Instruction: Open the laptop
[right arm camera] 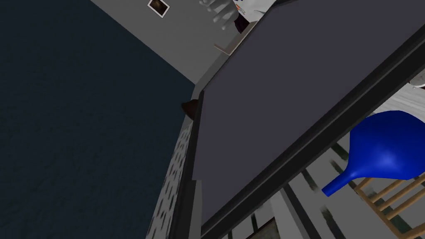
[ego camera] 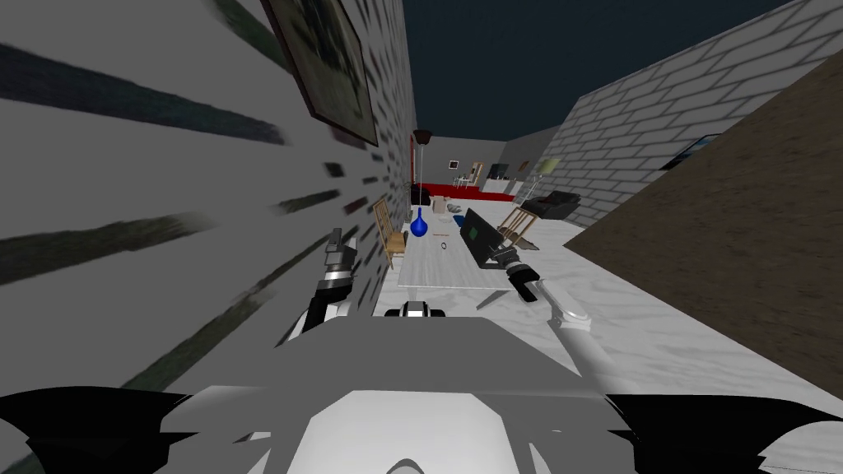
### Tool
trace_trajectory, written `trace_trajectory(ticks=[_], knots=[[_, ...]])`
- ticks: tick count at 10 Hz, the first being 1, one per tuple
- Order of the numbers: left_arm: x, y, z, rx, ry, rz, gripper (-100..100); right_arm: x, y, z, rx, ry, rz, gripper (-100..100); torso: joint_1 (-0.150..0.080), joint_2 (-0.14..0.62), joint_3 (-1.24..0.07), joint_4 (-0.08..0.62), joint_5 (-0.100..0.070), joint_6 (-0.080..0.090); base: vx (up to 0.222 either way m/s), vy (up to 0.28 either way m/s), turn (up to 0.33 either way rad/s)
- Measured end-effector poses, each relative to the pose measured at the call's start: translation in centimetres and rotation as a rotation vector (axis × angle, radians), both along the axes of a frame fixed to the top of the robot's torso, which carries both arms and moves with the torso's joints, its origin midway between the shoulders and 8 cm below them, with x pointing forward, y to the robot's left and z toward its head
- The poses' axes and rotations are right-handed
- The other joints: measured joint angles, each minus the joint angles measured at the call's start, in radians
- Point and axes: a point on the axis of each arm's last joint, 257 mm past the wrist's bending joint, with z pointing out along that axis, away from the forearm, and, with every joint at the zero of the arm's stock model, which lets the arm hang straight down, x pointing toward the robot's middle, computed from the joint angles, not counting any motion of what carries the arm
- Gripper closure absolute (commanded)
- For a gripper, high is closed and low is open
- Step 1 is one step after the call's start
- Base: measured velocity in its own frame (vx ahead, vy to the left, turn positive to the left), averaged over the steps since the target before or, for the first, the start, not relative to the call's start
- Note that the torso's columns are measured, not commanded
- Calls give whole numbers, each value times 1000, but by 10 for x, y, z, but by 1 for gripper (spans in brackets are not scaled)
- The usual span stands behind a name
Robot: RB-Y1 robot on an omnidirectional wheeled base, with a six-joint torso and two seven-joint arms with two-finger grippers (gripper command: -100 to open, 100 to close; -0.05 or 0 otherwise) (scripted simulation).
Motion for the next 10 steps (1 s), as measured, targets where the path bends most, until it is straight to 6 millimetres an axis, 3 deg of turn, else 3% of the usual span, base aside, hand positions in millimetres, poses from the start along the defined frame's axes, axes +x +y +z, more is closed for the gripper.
trace_trajectory(ticks=[10], knots=[[0,0,0,0,0,0,0,16,-11,-10,378,-11,-13,100,-1,-6,-4,0,1,2,-36,-70,28]])
